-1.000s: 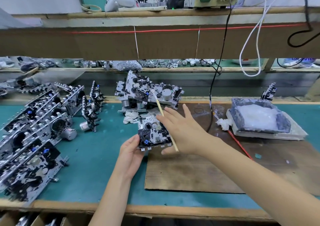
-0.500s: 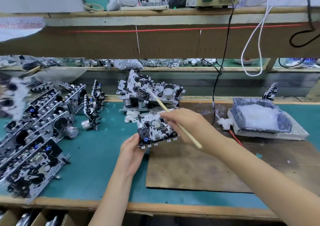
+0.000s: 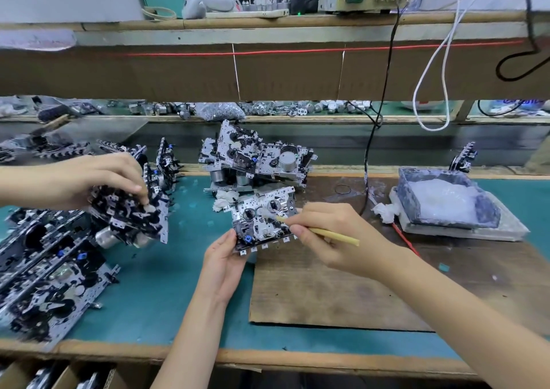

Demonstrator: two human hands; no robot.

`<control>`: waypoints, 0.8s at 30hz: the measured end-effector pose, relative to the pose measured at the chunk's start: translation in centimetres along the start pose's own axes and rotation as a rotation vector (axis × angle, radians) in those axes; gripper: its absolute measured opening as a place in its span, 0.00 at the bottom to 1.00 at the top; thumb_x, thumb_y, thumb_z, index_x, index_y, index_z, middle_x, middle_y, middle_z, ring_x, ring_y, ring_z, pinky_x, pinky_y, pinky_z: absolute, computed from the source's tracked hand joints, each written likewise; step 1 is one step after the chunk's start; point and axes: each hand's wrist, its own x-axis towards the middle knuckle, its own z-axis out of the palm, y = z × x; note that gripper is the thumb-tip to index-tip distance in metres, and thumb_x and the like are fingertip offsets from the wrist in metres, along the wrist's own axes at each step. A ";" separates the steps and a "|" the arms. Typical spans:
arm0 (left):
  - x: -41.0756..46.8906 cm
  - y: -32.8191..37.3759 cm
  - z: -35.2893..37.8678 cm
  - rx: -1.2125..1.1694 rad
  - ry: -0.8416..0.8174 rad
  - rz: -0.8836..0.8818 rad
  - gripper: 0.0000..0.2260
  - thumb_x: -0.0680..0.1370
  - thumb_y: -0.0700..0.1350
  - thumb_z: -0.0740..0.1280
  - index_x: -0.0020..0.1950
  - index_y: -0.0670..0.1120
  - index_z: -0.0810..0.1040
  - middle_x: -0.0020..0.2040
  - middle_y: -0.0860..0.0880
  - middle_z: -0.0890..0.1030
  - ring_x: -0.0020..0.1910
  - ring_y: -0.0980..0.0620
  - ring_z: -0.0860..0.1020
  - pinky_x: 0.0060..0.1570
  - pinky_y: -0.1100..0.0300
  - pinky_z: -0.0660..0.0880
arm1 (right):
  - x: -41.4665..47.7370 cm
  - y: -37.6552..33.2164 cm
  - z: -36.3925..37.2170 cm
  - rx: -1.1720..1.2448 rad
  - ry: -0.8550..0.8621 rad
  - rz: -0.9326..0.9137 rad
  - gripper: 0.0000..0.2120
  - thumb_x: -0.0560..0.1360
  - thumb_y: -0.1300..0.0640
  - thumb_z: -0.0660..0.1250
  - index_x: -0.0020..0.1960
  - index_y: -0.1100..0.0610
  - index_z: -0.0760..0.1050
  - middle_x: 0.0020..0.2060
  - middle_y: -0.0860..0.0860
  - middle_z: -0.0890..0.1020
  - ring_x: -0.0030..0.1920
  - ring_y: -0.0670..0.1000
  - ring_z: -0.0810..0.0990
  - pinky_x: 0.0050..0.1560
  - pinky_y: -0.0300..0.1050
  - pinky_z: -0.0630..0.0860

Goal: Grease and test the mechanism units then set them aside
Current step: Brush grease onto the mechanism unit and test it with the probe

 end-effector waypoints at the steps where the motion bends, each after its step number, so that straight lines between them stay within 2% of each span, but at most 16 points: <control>1: 0.0 0.0 0.0 0.002 0.002 -0.002 0.12 0.81 0.37 0.54 0.53 0.35 0.76 0.44 0.44 0.84 0.43 0.51 0.82 0.46 0.61 0.79 | 0.0 0.0 0.0 0.000 -0.011 -0.003 0.09 0.74 0.63 0.63 0.46 0.65 0.81 0.31 0.53 0.78 0.33 0.46 0.72 0.34 0.36 0.68; 5: 0.0 -0.1 -0.1 0.011 -0.006 0.003 0.12 0.80 0.37 0.54 0.52 0.35 0.76 0.43 0.45 0.85 0.42 0.52 0.82 0.46 0.62 0.79 | 0.0 0.2 -0.2 -0.032 -0.048 -0.020 0.09 0.75 0.62 0.62 0.47 0.65 0.80 0.34 0.54 0.78 0.34 0.50 0.75 0.35 0.42 0.72; 7: 0.0 -0.1 -0.1 0.020 -0.011 0.010 0.12 0.80 0.37 0.54 0.52 0.35 0.76 0.43 0.45 0.85 0.42 0.52 0.83 0.45 0.61 0.79 | -0.1 0.1 -0.3 -0.045 -0.042 -0.027 0.08 0.74 0.63 0.62 0.49 0.65 0.79 0.37 0.54 0.79 0.37 0.49 0.75 0.39 0.38 0.71; 9: 0.1 -0.2 -0.2 0.030 -0.011 0.015 0.12 0.80 0.37 0.54 0.53 0.35 0.76 0.43 0.45 0.85 0.42 0.52 0.83 0.45 0.61 0.80 | 0.0 0.1 -0.4 -0.068 -0.033 -0.034 0.07 0.73 0.65 0.63 0.49 0.65 0.78 0.39 0.55 0.79 0.39 0.51 0.77 0.41 0.38 0.71; 12: 0.1 -0.2 -0.2 0.031 -0.018 0.023 0.14 0.80 0.38 0.55 0.50 0.36 0.79 0.44 0.44 0.84 0.43 0.51 0.82 0.44 0.60 0.80 | 0.0 0.0 -0.4 -0.128 -0.057 -0.066 0.07 0.71 0.66 0.63 0.47 0.66 0.78 0.38 0.57 0.78 0.36 0.56 0.77 0.37 0.47 0.75; 15: -0.1 -0.2 -0.2 0.046 -0.055 0.035 0.17 0.78 0.40 0.56 0.44 0.39 0.85 0.45 0.44 0.85 0.44 0.51 0.83 0.43 0.60 0.80 | 0.1 0.0 -0.4 -0.148 -0.086 -0.087 0.07 0.70 0.66 0.64 0.45 0.66 0.79 0.37 0.58 0.77 0.34 0.56 0.76 0.33 0.47 0.75; 18: -0.1 -0.2 -0.2 0.062 -0.070 0.038 0.18 0.79 0.39 0.56 0.43 0.42 0.86 0.45 0.44 0.85 0.43 0.51 0.83 0.43 0.61 0.80 | 0.2 0.1 -0.1 -0.162 -0.118 -0.091 0.07 0.69 0.67 0.64 0.45 0.66 0.79 0.37 0.58 0.77 0.34 0.57 0.76 0.33 0.49 0.75; 22: -0.1 -0.3 -0.2 0.080 -0.082 0.037 0.15 0.75 0.42 0.58 0.45 0.40 0.85 0.46 0.44 0.85 0.45 0.50 0.83 0.45 0.60 0.80 | 0.2 0.3 0.1 -0.162 -0.124 -0.083 0.07 0.70 0.68 0.64 0.46 0.66 0.80 0.37 0.59 0.77 0.35 0.58 0.76 0.35 0.50 0.75; 24: 0.0 -0.3 -0.2 0.080 -0.075 0.037 0.14 0.74 0.42 0.59 0.50 0.37 0.81 0.47 0.43 0.84 0.45 0.50 0.82 0.46 0.59 0.80 | 0.1 0.4 0.1 -0.163 -0.122 -0.079 0.08 0.70 0.67 0.64 0.46 0.65 0.80 0.38 0.58 0.77 0.36 0.58 0.76 0.35 0.51 0.75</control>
